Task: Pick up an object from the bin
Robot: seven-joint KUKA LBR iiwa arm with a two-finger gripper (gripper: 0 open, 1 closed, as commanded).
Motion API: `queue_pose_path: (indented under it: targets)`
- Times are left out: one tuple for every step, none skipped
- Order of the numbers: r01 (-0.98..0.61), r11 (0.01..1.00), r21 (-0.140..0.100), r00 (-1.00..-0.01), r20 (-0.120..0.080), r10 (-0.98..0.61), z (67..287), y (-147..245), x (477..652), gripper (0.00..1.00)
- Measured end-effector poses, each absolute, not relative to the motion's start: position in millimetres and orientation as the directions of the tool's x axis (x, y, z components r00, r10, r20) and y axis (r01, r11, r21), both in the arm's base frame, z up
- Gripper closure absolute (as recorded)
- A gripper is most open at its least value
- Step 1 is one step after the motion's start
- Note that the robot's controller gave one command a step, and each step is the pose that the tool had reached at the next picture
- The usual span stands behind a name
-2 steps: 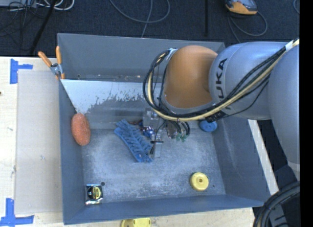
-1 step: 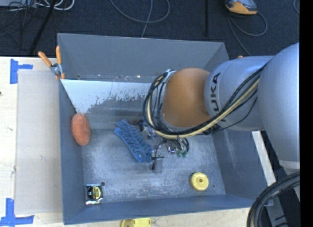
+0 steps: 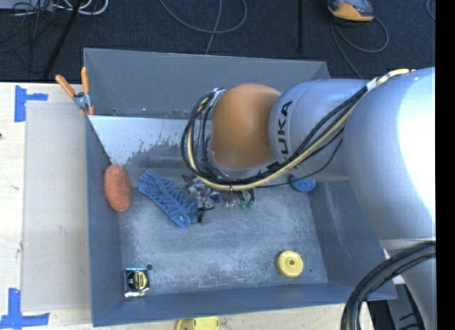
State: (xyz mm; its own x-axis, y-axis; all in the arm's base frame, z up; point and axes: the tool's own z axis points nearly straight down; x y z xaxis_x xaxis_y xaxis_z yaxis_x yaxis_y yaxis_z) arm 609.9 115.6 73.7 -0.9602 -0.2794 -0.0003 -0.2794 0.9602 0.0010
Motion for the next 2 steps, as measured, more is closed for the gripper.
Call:
queue_pose_path:
  targets:
    - [-0.278, 0.96, 0.001, -0.96, 0.0, -0.278, 74, 115, 610.0, 1.0]
    - [-0.295, 0.955, 0.0, -0.955, 0.0, -0.295, 90, 128, 602.6, 1.0]
